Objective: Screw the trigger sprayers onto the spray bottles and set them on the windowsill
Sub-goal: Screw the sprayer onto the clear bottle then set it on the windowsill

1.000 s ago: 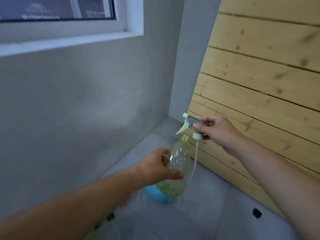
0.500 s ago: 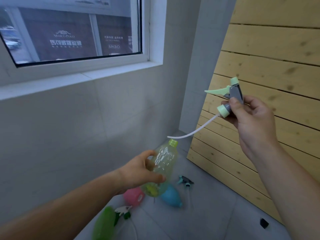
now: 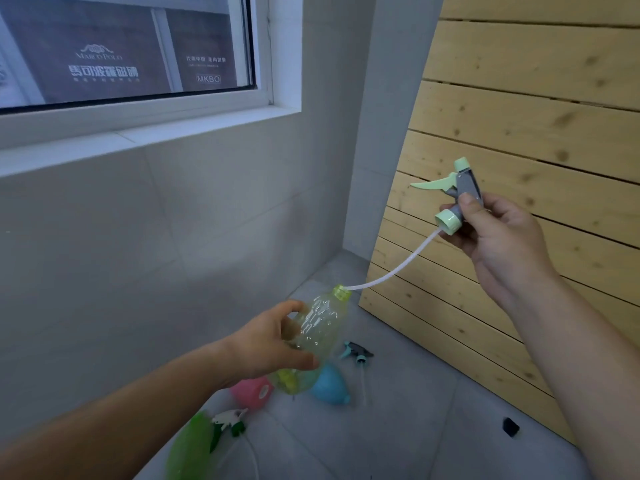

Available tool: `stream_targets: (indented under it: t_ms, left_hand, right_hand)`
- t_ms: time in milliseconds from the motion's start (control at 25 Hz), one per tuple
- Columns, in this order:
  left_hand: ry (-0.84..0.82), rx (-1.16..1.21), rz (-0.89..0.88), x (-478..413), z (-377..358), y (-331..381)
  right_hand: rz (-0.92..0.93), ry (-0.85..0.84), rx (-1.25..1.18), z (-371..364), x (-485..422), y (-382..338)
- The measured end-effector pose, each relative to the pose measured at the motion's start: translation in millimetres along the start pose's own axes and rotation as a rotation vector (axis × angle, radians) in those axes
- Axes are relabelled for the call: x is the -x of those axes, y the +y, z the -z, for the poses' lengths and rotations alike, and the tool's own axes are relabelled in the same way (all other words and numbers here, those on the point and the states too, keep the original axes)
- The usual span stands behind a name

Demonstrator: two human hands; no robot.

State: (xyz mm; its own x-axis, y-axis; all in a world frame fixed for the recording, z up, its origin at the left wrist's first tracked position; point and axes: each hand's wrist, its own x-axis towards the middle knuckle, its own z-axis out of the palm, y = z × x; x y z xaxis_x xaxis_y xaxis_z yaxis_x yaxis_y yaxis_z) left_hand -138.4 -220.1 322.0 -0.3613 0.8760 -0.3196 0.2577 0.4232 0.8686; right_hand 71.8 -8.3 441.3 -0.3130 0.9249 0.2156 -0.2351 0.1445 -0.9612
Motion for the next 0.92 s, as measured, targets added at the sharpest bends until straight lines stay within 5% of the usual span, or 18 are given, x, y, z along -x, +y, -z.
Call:
stream_targets:
  t_ms: [320, 520, 920]
  left_hand:
    - [-0.148, -0.021, -0.068, 1.7, -1.6, 9.4]
    - [-0.274, 0.356, -0.098, 3.8, -8.5, 26.1]
    - [-0.294, 0.516, -0.084, 12.8, 1.4, 31.1]
  right_hand:
    - [-0.198, -0.015, 0.070, 6.1, -6.4, 22.6]
    - [-0.296, -0.370, 0.083, -22.8, 20.9, 49.3]
    - [-0.306, -0.627, 0.078, -26.1, 28.0, 37.3]
